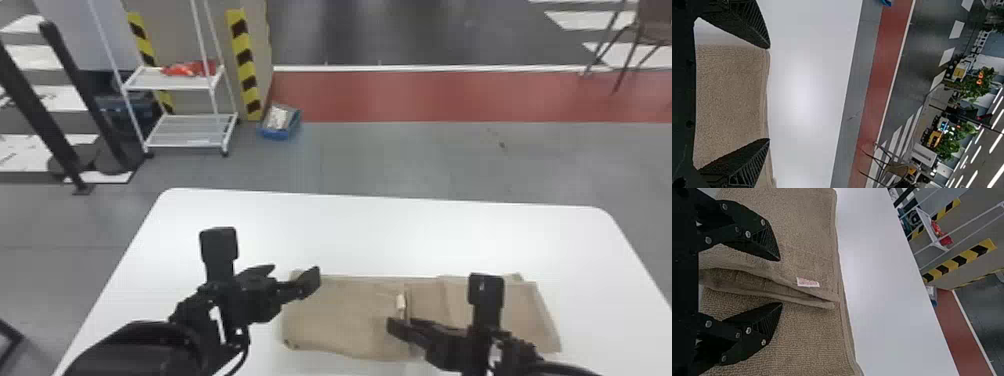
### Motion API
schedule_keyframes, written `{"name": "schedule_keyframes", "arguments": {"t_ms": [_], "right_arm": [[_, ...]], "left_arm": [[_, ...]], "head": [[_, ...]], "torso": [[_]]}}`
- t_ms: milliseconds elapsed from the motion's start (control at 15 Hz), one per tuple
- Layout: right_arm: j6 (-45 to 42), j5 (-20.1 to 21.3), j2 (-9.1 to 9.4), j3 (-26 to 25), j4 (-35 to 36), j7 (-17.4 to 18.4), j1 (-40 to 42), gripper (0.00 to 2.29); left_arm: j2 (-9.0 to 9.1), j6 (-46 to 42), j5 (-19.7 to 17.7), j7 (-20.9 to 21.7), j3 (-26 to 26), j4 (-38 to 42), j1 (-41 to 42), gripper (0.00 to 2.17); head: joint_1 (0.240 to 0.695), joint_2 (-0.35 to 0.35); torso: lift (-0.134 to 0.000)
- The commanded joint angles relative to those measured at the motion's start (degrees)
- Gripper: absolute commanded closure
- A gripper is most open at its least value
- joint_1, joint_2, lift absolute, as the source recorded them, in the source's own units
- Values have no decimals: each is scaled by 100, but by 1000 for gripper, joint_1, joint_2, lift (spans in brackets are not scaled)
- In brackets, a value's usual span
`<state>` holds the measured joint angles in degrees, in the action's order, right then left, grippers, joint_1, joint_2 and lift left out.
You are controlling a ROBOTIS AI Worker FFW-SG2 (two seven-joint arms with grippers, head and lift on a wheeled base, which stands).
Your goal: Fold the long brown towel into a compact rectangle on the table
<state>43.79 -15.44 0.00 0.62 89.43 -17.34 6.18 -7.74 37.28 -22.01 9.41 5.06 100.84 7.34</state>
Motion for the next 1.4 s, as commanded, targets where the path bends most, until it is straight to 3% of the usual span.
{"name": "schedule_keyframes", "arguments": {"t_ms": [0,200,600,867,1333], "right_arm": [[29,-11,5,-9,4,-15,-3,728],[29,-117,5,-18,48,-94,23,1048],[-6,-451,5,-18,224,-235,120,1058],[223,-574,5,-62,962,-261,427,1058],[1576,-785,5,-1134,2482,-753,876,1058]], "left_arm": [[0,-5,-5,0,3,6,4,39],[0,-5,-5,0,3,-3,4,39],[0,13,-5,-27,-5,32,22,39],[0,13,-5,-62,-5,103,75,39],[0,13,4,-114,21,120,92,39]], "head": [[695,31],[695,35],[695,47],[695,58],[695,27]], "torso": [[0],[0],[0],[0],[0]]}}
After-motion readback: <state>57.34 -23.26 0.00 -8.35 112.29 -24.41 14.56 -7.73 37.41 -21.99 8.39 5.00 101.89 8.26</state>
